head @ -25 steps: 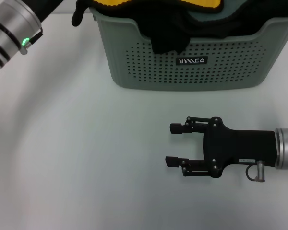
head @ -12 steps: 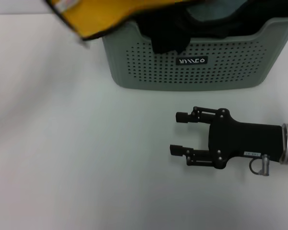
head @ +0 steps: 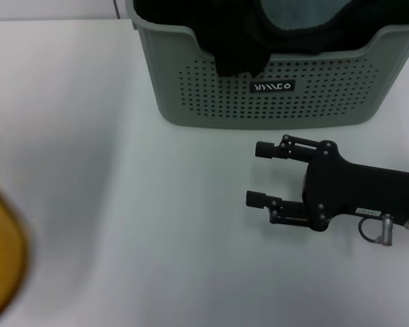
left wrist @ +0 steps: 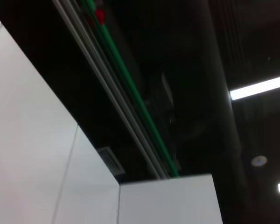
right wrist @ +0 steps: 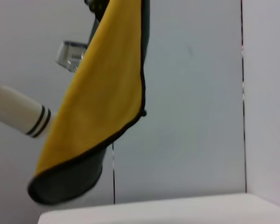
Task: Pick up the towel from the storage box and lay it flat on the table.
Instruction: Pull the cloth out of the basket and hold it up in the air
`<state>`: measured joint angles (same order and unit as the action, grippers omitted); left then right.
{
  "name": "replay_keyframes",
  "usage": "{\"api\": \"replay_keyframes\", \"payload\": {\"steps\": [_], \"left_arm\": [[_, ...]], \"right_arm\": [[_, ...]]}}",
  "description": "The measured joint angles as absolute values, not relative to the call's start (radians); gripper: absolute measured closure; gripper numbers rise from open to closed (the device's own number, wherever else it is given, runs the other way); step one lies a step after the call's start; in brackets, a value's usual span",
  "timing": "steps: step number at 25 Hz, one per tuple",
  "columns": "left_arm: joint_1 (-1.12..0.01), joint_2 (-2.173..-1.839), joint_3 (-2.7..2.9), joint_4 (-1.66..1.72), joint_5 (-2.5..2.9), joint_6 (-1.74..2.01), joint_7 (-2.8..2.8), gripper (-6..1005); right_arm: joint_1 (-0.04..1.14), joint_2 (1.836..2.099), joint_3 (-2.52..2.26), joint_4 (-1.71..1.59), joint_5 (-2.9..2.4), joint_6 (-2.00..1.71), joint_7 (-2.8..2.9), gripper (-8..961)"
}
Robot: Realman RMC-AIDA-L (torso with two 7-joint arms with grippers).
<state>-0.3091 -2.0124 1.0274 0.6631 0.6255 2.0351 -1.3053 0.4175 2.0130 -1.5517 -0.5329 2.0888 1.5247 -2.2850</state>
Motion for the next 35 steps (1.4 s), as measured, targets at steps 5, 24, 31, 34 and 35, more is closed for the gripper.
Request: {"api": "replay_keyframes", "payload": {"steps": [5, 24, 31, 34, 35], "left_arm": [[-0.324, -1.995, 1.030, 0.672, 0.764, 2.035, -1.295, 999], [-0.378, -1.972, 1.183, 0.735, 1.052, 2.037, -1.122, 999], [-0.409, -1.969, 1.223, 0.759, 1.058, 2.038, -1.133, 999], [-0.430, -1.968, 1.230, 0.774, 1.055, 2.038, -1.155, 999], [-0.433, -1.967, 1.230, 0.781, 1.055, 2.038, -1.163, 999]], "right_arm": [[0.417, 2.013, -1.550, -0.519, 2.125, 1.549, -2.309, 244], [0.459, 2.018, -1.622, -0.529, 2.191, 1.569, -2.309, 243], [0.515, 2.012, -1.643, -0.539, 2.125, 1.582, -2.243, 244], [0.545, 2.008, -1.641, -0.538, 2.083, 1.586, -2.213, 244], [0.548, 2.005, -1.640, -0.536, 2.079, 1.585, -2.211, 244]]}}
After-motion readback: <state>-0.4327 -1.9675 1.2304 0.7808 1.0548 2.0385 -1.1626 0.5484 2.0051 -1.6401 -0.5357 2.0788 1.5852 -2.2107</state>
